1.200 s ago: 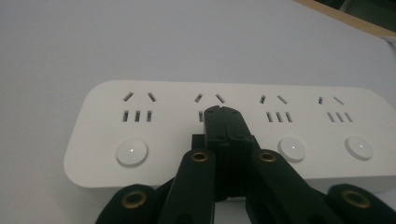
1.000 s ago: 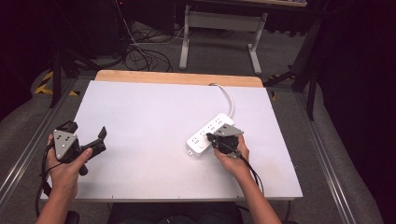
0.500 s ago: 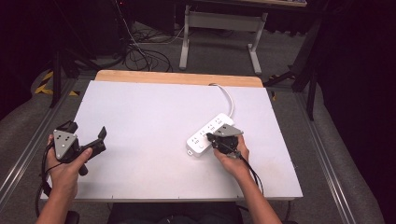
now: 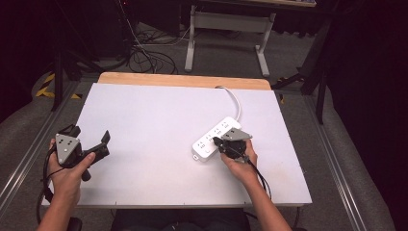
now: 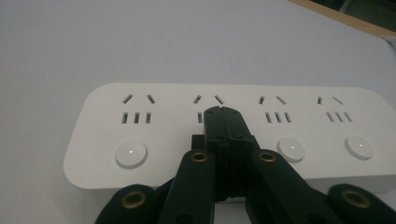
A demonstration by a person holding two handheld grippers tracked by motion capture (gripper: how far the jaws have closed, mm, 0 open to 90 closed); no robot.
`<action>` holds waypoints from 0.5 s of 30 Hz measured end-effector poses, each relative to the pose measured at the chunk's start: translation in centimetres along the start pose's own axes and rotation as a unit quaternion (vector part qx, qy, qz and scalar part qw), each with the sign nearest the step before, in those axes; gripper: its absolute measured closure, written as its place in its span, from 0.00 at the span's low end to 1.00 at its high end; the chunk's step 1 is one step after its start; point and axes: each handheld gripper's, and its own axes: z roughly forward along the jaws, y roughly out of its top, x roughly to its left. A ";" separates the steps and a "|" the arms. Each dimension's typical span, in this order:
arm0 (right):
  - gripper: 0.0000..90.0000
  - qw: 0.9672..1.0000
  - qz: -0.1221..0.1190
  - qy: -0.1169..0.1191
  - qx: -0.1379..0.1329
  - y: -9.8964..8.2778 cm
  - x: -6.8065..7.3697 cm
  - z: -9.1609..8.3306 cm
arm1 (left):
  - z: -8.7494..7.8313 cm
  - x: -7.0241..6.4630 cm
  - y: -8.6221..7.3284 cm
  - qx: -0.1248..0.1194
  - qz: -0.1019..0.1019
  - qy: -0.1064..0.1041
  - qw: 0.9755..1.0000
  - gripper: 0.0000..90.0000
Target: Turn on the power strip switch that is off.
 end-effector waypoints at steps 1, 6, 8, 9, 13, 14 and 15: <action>1.00 1.000 -0.002 -0.001 0.001 0.0 0.0 0.0 | 0.0 0.0 0.0 0.000 0.001 0.000 1.000 0.08; 1.00 1.000 0.002 -0.001 0.005 0.2 -0.3 -0.1 | 0.0 0.1 0.0 0.002 0.002 0.000 1.000 0.08; 1.00 1.000 0.001 -0.001 0.003 0.1 -0.3 -0.1 | 0.1 0.1 0.0 0.002 0.003 0.001 1.000 0.08; 1.00 1.000 -0.002 -0.003 0.003 0.2 -0.2 -0.1 | 0.1 0.1 0.0 0.003 0.003 0.001 1.000 0.08; 1.00 1.000 -0.005 -0.001 -0.004 0.2 -0.3 -0.2 | 0.1 0.0 0.0 0.003 0.004 -0.001 1.000 0.08; 1.00 1.000 -0.005 0.001 -0.005 0.3 -0.4 -0.3 | 0.1 0.0 0.0 0.003 0.004 -0.001 1.000 0.08; 1.00 1.000 -0.009 -0.003 -0.007 0.2 -0.4 -0.3 | 0.1 0.0 0.0 0.003 0.004 -0.001 1.000 0.08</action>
